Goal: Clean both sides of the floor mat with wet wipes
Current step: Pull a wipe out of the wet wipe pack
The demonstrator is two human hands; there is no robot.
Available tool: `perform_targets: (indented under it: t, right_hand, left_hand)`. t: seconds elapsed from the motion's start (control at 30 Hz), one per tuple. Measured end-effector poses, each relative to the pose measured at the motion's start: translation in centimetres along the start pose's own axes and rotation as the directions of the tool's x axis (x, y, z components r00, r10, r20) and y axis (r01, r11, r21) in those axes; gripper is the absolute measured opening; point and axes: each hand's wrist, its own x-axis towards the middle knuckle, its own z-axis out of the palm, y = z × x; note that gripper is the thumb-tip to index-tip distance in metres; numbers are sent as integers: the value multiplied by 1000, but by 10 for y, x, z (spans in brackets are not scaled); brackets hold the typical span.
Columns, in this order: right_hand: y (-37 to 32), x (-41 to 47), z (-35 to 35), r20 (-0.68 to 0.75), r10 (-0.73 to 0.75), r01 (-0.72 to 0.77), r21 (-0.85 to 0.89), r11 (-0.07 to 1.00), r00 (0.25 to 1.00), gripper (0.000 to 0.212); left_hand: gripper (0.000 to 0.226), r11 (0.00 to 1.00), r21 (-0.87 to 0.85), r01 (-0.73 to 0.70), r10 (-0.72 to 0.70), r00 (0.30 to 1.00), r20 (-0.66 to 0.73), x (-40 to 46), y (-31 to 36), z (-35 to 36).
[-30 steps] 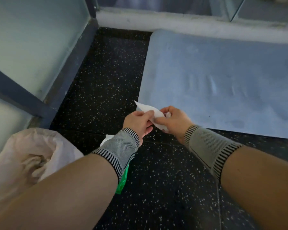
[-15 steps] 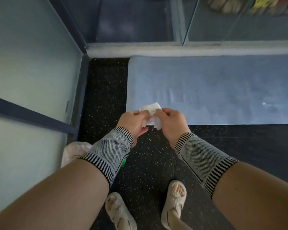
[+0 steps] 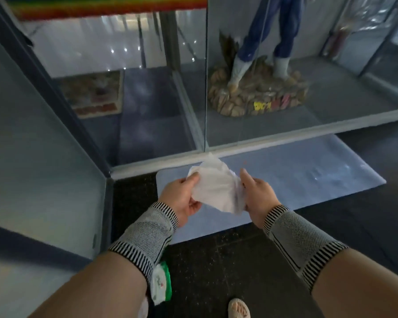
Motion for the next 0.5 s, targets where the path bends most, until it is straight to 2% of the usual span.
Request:
perform_targets:
  t: [0.07,0.13,0.17,0.23,0.33,0.5]
  right_hand:
    - [-18,-23,-7,105,27,-39,111,993,994,48]
    - [-31,-44,-14,234,-25,-7,136,991,972,30]
    - [-35,-51,-17,237,-47,14,139,990,970,23]
    - [-41,-63,-24,108,-59,43,146,988,992,14]
    - [-42,-70,-39,-144,-21,59,266,962,989,9]
    - [-43,-83,-55,-211,70,55,534,844,975,4]
  left_hand:
    - [15,1000,-14,-1,2,999,49,-13,21,11]
    - [11,999,-43,-12,16,995,102,-24,39,20]
    - [12,998,-55,-32,38,992,122,-29,46,23]
    - [13,992,-81,-97,107,984,139,-38,57,26]
    - [12,980,-72,-184,193,971,141,-46,64,26]
    - [12,965,32,-259,253,960,123,-50,63,30]
